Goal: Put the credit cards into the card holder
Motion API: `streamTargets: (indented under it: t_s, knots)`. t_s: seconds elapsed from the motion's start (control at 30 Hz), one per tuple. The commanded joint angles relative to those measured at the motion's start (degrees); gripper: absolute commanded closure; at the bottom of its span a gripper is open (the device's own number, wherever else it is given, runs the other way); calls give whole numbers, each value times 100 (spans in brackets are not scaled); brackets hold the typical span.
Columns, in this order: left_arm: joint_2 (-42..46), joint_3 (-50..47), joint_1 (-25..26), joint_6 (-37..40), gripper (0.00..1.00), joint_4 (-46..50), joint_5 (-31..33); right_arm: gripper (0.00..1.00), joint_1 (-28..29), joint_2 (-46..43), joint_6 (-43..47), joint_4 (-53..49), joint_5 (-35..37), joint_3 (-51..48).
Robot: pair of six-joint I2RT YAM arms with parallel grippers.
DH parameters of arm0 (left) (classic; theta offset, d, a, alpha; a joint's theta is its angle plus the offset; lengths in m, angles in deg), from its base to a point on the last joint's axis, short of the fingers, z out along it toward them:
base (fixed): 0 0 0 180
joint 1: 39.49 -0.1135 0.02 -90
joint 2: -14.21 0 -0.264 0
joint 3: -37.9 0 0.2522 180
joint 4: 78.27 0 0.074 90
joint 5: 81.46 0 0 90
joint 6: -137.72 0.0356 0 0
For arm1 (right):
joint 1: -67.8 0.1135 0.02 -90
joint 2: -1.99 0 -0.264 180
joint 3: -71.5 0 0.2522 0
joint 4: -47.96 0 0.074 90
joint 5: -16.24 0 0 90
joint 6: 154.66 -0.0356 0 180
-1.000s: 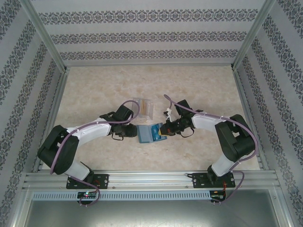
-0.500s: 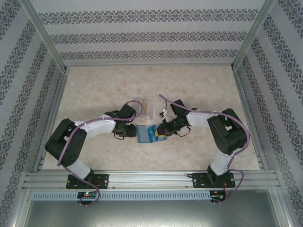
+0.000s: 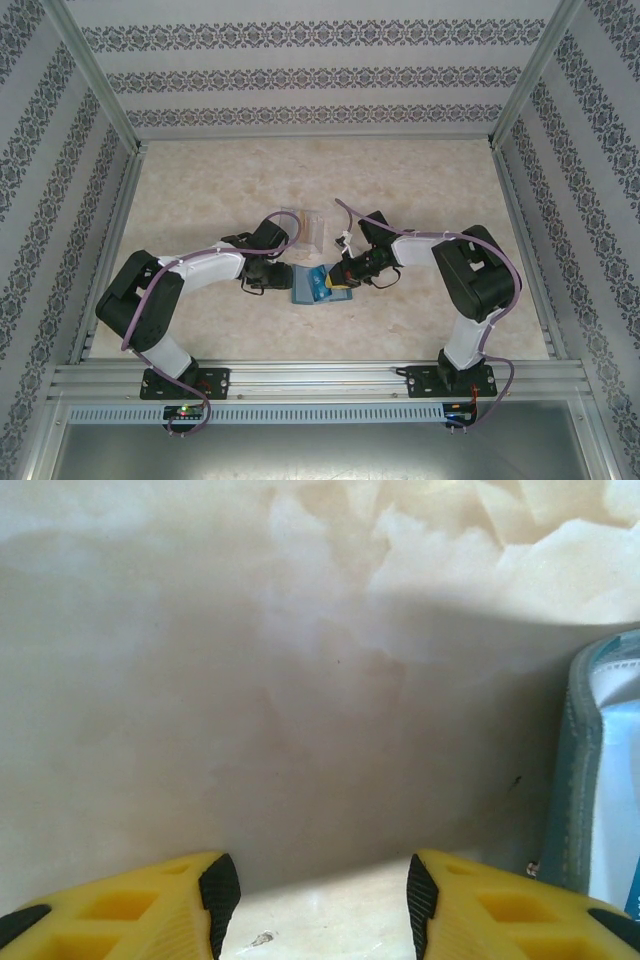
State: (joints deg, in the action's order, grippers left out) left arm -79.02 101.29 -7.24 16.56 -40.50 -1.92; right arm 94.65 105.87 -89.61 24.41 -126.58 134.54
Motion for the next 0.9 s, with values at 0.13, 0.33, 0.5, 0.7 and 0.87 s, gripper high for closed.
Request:
streamTargets:
  t_s: [0.13, 0.33, 0.5, 0.7, 0.87]
  knots:
    - [-45, -286, -182, -55, 46, 26, 297, 99, 120, 126, -354, 391, -57, -57]
    - [180, -388, -252, 8, 46, 126, 257, 98, 331, -64, -857, 778, 281, -233]
    - [38, -364, -252, 78, 47, 169, 165, 98, 538, -74, -1006, 883, 444, -229]
    - [-72, -387, -252, 84, 55, 47, 9, 93, 781, -237, -1335, 973, 825, -310]
    - [24, -526, -250, 13, 64, -89, -78, 94, 1131, -748, -2016, 1274, 1847, -638]
